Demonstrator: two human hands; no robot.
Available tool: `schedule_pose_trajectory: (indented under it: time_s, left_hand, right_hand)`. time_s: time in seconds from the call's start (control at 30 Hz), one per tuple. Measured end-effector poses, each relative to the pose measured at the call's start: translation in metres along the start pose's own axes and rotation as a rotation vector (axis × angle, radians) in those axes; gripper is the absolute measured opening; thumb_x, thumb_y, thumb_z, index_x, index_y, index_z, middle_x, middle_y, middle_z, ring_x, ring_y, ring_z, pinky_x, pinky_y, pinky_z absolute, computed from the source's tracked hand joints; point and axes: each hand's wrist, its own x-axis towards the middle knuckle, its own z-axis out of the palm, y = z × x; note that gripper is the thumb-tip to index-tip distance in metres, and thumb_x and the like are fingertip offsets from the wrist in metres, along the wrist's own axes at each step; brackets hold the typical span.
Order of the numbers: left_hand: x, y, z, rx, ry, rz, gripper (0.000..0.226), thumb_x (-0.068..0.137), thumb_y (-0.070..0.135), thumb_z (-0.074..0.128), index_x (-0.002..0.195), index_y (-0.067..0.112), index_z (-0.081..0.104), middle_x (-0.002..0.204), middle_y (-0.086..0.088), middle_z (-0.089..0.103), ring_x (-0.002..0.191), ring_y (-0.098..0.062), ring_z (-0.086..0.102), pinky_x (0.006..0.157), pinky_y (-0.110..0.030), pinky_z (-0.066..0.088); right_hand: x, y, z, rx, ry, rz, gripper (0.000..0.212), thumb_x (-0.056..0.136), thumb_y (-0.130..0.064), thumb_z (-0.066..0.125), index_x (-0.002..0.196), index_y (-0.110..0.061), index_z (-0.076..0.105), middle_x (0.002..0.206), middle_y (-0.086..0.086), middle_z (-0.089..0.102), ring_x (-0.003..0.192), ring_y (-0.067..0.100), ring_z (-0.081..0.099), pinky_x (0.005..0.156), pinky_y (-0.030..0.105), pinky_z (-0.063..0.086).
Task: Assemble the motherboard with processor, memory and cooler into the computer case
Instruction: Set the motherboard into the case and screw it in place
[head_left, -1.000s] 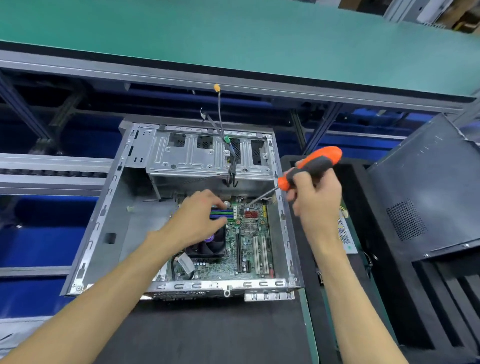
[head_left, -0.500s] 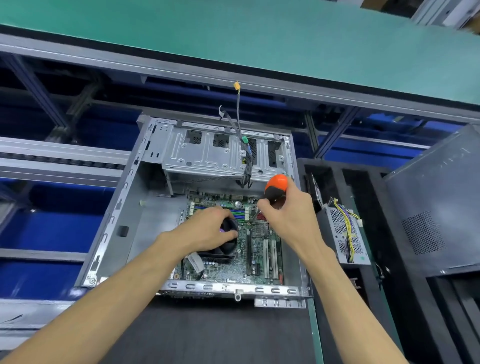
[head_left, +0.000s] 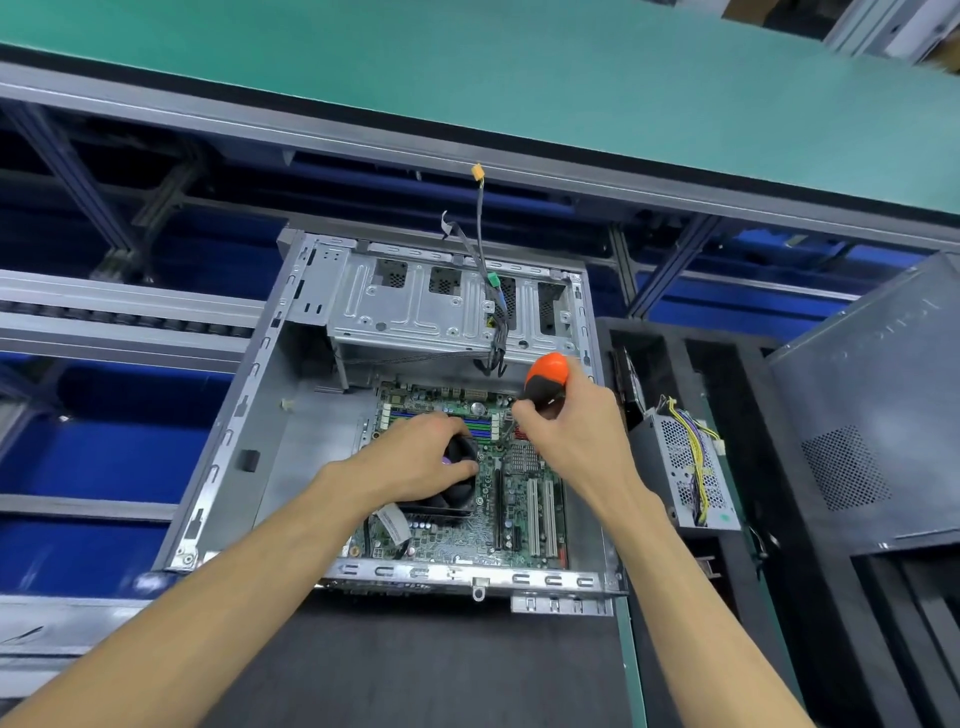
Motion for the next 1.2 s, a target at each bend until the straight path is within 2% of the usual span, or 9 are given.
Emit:
schedule_pose_trajectory:
  time_s: [0.23,0.43,0.53,0.63,0.73,0.9,1.03,1.1,1.2]
  left_hand:
    - [0.0,0.001,-0.001,0.012,0.007,0.008,0.034,0.091,0.048,0.063,0.114,0.024,0.062,0.112,0.003,0.064,0.096,-0.015,0.056,0.089,-0.033,0.047]
    - [-0.001,0.005,-0.007,0.029,0.09,0.039,0.034,0.098,0.038,0.054,0.125,0.018,0.059,0.115,-0.001,0.058,0.109,-0.02,0.056,0.097,-0.035,0.044]
    - [-0.002,0.025,-0.026,-0.151,0.383,0.099,0.023,0.101,0.036,0.045,0.109,0.022,0.061,0.096,0.006,0.059,0.092,-0.016,0.06,0.077,-0.031,0.044]
    - [-0.003,0.052,-0.049,-0.251,0.486,0.124,0.036,0.092,0.067,0.04,0.095,0.032,0.05,0.075,0.01,0.055,0.07,-0.008,0.055,0.06,-0.029,0.045]
    - [-0.002,0.072,-0.061,-0.107,0.487,0.201,0.042,0.084,0.069,0.054,0.096,0.029,0.046,0.074,0.01,0.049,0.067,-0.011,0.052,0.058,-0.03,0.045]
    - [0.006,0.079,-0.075,-0.054,0.397,0.283,0.017,0.087,0.025,0.066,0.103,0.022,0.063,0.095,0.005,0.053,0.084,-0.016,0.054,0.08,-0.036,0.048]
    - [0.005,0.079,-0.087,-0.09,0.215,0.333,0.038,0.077,-0.006,0.055,0.099,0.019,0.072,0.101,0.007,0.059,0.091,-0.01,0.053,0.09,-0.033,0.047]
    - [0.003,0.081,-0.087,-0.163,0.2,0.32,0.038,0.077,-0.004,0.056,0.105,0.019,0.068,0.101,0.008,0.061,0.094,-0.01,0.056,0.092,-0.031,0.047]
    - [0.003,0.083,-0.083,-0.136,0.304,0.261,0.029,0.081,0.026,0.071,0.106,0.023,0.058,0.101,0.006,0.057,0.092,-0.011,0.055,0.083,-0.029,0.046]
  right_hand:
    - [0.001,-0.001,0.0,-0.039,-0.01,-0.006,0.022,0.083,-0.03,0.067,0.087,-0.03,0.045,0.059,-0.008,0.061,0.065,-0.004,0.059,0.049,0.011,0.04]
    - [0.0,-0.005,0.0,-0.092,-0.033,-0.023,0.037,0.085,-0.046,0.075,0.089,-0.02,0.049,0.074,-0.006,0.063,0.067,0.015,0.061,0.06,0.034,0.051]
    - [0.002,-0.008,0.002,-0.123,-0.019,-0.028,0.042,0.084,-0.048,0.076,0.089,-0.018,0.048,0.077,-0.004,0.063,0.069,0.019,0.06,0.064,0.039,0.052]
    - [0.004,-0.008,0.003,-0.135,-0.016,-0.046,0.041,0.083,-0.042,0.078,0.09,-0.017,0.046,0.08,-0.002,0.064,0.074,0.024,0.061,0.064,0.04,0.051]
    - [0.004,-0.006,0.004,-0.138,-0.027,-0.073,0.039,0.082,-0.037,0.075,0.089,-0.019,0.041,0.071,-0.009,0.055,0.069,0.025,0.057,0.052,0.034,0.042]
    - [0.001,-0.004,0.001,-0.086,-0.051,-0.08,0.041,0.08,-0.046,0.073,0.105,-0.026,0.047,0.091,-0.014,0.066,0.076,0.01,0.064,0.065,0.034,0.052]
    - [0.0,-0.002,-0.003,0.007,-0.07,-0.094,0.035,0.082,-0.035,0.071,0.11,-0.038,0.051,0.09,-0.018,0.065,0.073,0.0,0.063,0.068,0.031,0.052]
    - [0.001,-0.002,-0.001,-0.023,-0.085,-0.102,0.032,0.08,-0.037,0.071,0.108,-0.037,0.056,0.091,-0.015,0.067,0.078,0.002,0.064,0.072,0.035,0.055]
    - [0.003,0.0,0.001,-0.048,-0.076,-0.09,0.033,0.078,-0.047,0.073,0.095,-0.03,0.051,0.082,-0.014,0.063,0.074,0.007,0.061,0.06,0.034,0.048]
